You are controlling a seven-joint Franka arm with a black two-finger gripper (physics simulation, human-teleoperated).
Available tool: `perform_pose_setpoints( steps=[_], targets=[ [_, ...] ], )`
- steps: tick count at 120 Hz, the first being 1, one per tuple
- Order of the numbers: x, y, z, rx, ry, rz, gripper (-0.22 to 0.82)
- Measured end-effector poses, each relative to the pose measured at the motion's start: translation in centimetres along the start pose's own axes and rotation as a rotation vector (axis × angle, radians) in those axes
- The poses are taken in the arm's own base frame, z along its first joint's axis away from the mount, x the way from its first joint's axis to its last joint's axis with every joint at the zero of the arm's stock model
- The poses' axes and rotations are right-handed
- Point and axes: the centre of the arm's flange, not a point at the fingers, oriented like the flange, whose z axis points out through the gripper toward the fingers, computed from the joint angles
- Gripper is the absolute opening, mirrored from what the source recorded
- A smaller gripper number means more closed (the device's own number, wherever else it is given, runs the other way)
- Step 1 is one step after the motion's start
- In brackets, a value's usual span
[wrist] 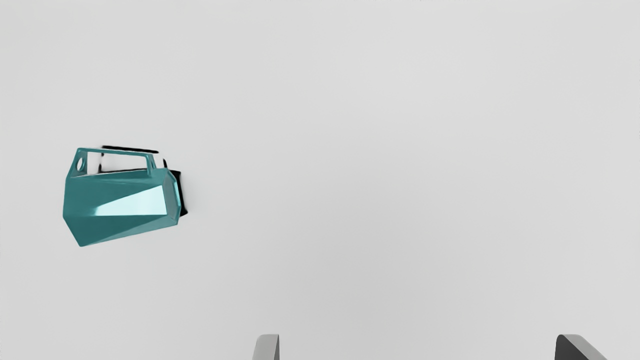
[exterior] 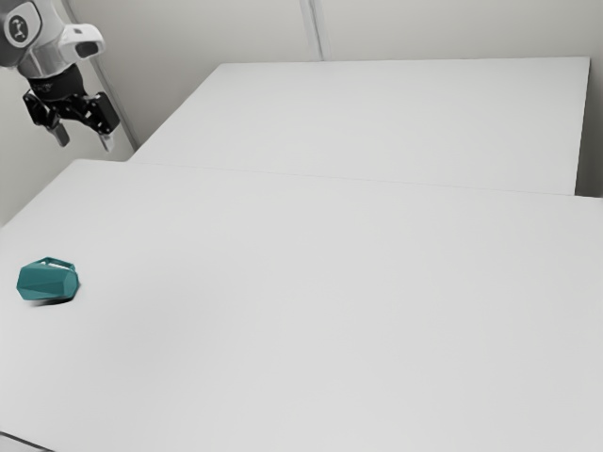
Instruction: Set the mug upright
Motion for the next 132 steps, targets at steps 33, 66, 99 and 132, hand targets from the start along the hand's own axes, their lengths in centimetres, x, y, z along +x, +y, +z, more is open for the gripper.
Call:
perform_pose_setpoints(
  steps=[33, 66, 99, 132],
  targets=[
    [0.7, -0.2, 0.7, 0.003, 0.024, 0.041, 0.6],
    [-1.5, -11.0, 5.8, -0.093, -0.027, -0.159, 0.6],
    [-8.6, -28.2, 16.6, -0.337, -0.074, -0.453, 0.61],
    [-8.4, -33.8, 26.0, -0.519, -0.01, -0.381, 0.6]
  ],
)
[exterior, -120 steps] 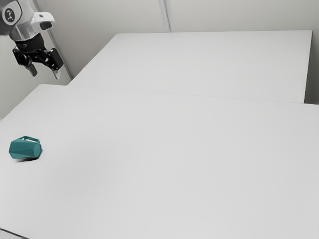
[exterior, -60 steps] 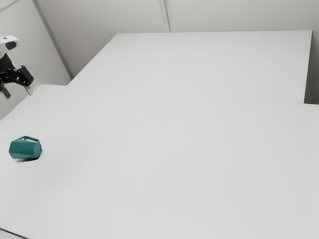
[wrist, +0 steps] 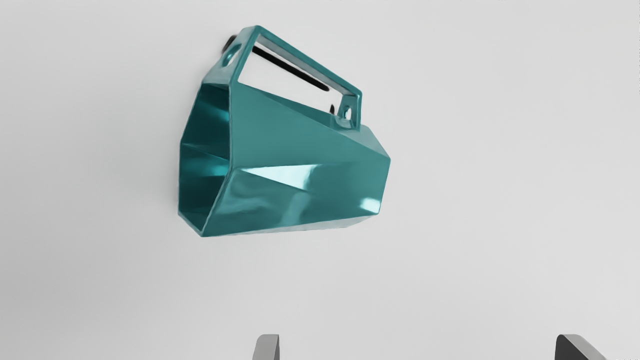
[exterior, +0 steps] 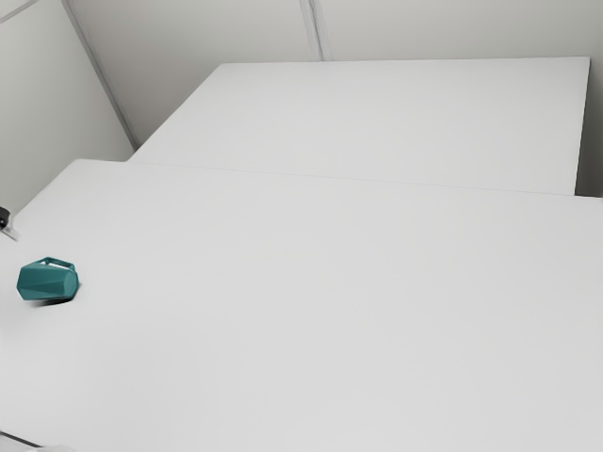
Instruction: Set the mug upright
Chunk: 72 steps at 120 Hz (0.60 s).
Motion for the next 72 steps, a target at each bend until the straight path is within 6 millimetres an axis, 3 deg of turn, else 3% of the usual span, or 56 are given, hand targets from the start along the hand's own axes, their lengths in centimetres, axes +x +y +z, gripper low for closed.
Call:
perform_pose_setpoints(
  steps=[14, 22, 46, 72],
  targets=[
    [-0.7, -4.1, 1.5, -0.063, 0.021, 0.026, 0.6],
    [-0.8, -5.4, 2.3, -0.092, 0.034, 0.056, 0.6],
    [-0.3, -8.0, 4.6, -0.148, 0.06, 0.152, 0.6],
    [1.4, -9.5, 7.1, -0.202, 0.101, 0.249, 0.6]
  ],
)
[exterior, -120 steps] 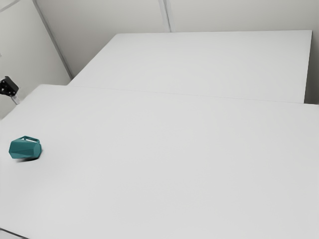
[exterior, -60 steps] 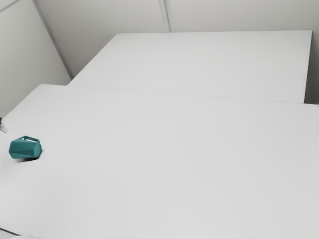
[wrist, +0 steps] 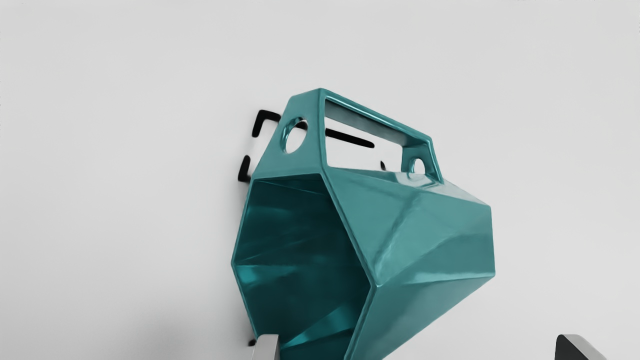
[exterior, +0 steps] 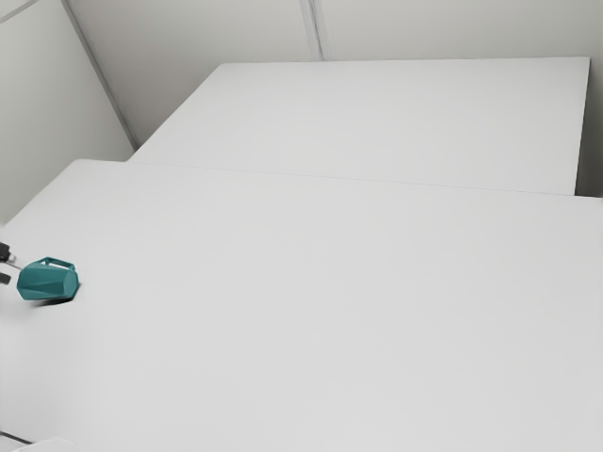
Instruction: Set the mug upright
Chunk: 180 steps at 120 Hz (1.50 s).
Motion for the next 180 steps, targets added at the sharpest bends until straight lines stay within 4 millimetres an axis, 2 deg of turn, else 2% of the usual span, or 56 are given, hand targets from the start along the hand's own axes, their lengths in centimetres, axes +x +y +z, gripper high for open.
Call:
perform_pose_setpoints(
  steps=[13, 42, 64, 93, 101, 119, 139, 168, 180],
  targets=[
    [1.0, -0.9, 0.6, -0.017, 0.034, 0.05, 0.6],
    [2.5, -0.3, 2.7, -0.093, 0.107, 0.133, 0.6],
    [1.2, -0.4, 4.8, -0.152, 0.113, 0.137, 0.6],
    [0.9, 0.0, 5.7, -0.176, 0.106, 0.17, 0.6],
    [1.0, 0.1, 5.8, -0.177, 0.105, 0.181, 0.51],
    [1.3, 0.5, 5.6, -0.172, 0.105, 0.206, 0.16],
    [2.6, 2.4, 4.5, -0.156, 0.118, 0.258, -0.05],
    [4.3, 5.8, 4.6, -0.151, 0.115, 0.318, -0.12],
    [4.6, 8.9, 4.8, -0.135, 0.098, 0.34, -0.15]
  ],
)
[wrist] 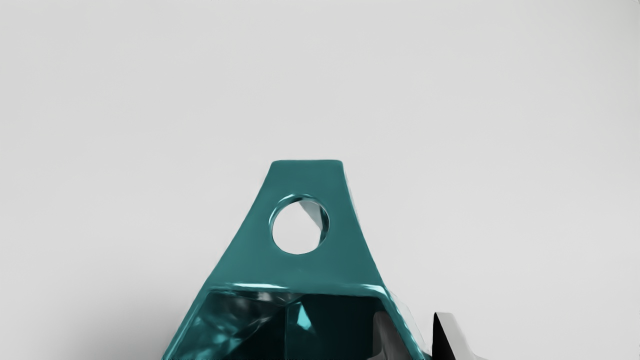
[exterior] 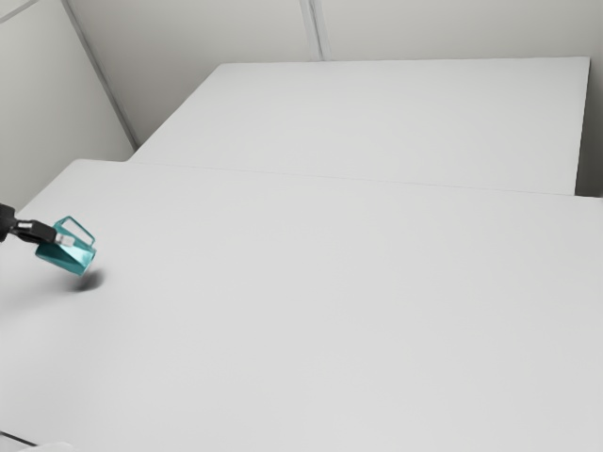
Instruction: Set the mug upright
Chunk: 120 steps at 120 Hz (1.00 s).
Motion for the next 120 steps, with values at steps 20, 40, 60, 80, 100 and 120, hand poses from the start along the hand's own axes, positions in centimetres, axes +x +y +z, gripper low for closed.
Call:
perform_pose_setpoints(
  steps=[20, 40, 60, 80, 100, 120],
  targets=[
    [5.5, 7.5, 3.1, 0.066, -0.105, 0.103, -0.16],
    [10.7, 17.3, 6.2, 0.229, -0.286, 0.223, -0.17],
    [12.3, 23.4, 9.5, 0.423, -0.401, 0.268, -0.17],
    [10.5, 27.7, 13.4, 0.572, -0.444, 0.241, -0.18],
    [8.4, 33.0, 17.1, 0.651, -0.434, 0.179, -0.18],
    [6.6, 35.8, 20.0, 0.699, -0.403, 0.053, -0.18]
  ],
)
